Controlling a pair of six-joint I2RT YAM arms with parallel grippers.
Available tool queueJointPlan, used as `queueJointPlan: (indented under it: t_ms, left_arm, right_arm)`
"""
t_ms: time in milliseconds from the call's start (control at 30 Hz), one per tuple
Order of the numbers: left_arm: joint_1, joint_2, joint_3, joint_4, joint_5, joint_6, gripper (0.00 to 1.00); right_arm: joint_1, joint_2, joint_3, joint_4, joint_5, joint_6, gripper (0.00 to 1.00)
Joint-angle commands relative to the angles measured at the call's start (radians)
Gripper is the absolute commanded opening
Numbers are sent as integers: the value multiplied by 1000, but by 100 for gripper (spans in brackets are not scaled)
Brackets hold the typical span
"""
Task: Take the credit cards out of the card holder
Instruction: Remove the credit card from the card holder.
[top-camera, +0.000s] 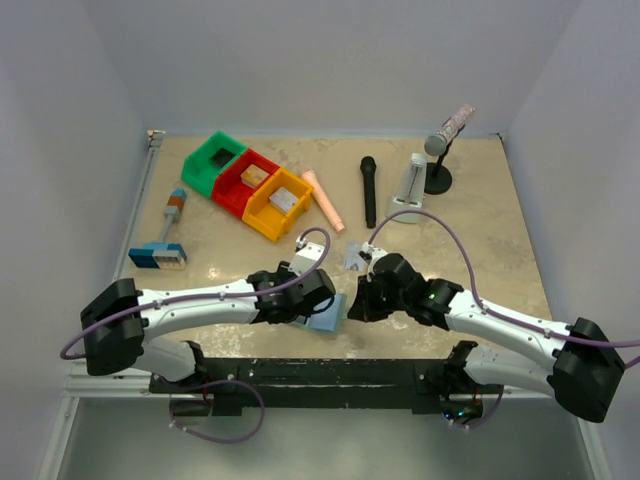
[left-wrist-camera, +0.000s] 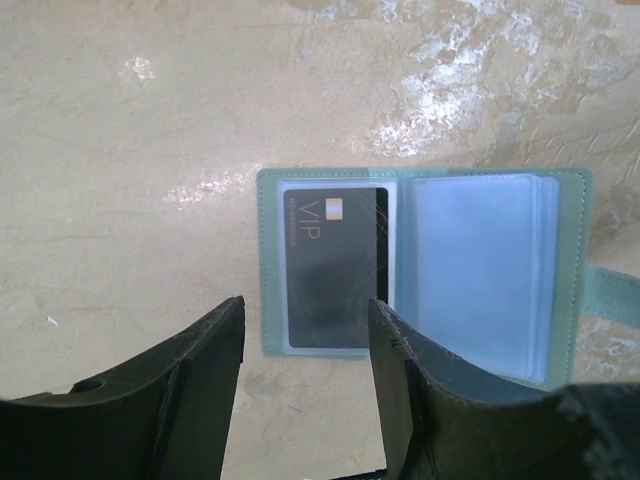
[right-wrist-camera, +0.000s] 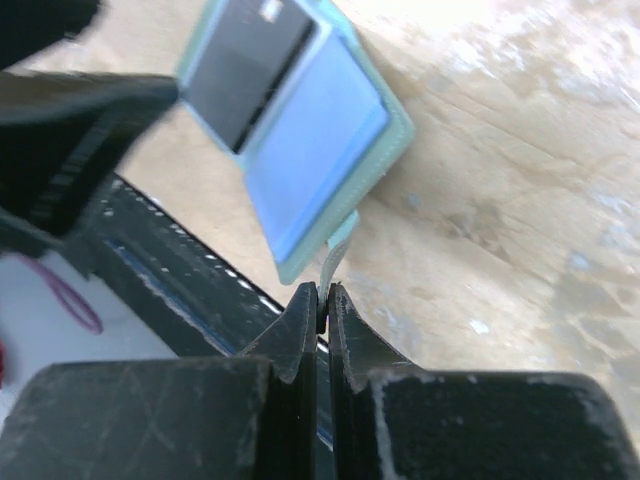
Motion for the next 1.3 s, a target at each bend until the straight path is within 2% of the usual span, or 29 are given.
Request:
queueJointPlan:
  t_ms: [0, 167, 300, 400, 500, 633, 800, 967, 1267]
  left_arm:
    - [14, -71, -26, -6, -35, -38, 57]
    - [30, -139, -58, 31, 11, -41, 57]
    - [46, -205, -102, 104, 84, -35, 56]
    - [63, -263, -147, 190, 161, -16, 54]
    - [82, -324, -205, 314, 268, 16, 52]
    - [92, -354, -251, 437, 368, 34, 49]
    - [129, -308, -288, 471, 402, -7, 34]
    - [177, -262, -352, 534, 451, -45, 26]
    - [181, -200, -369, 517, 411, -54, 18]
  right_arm:
    - [4, -18, 24, -109, 86, 19, 4]
    - [4, -46, 51, -216, 157, 28, 37]
    - [4, -100, 96, -288, 227, 10, 50]
    - [4, -130, 119, -272, 200, -26, 51]
    - [5, -132, 108, -140, 101, -41, 48]
    - [5, -16, 114, 30, -22, -3, 42]
    - [5, 185, 117, 234, -128, 80, 33]
    - [5, 343, 99, 414, -180, 164, 31]
    - [5, 425, 94, 452, -179, 189, 33]
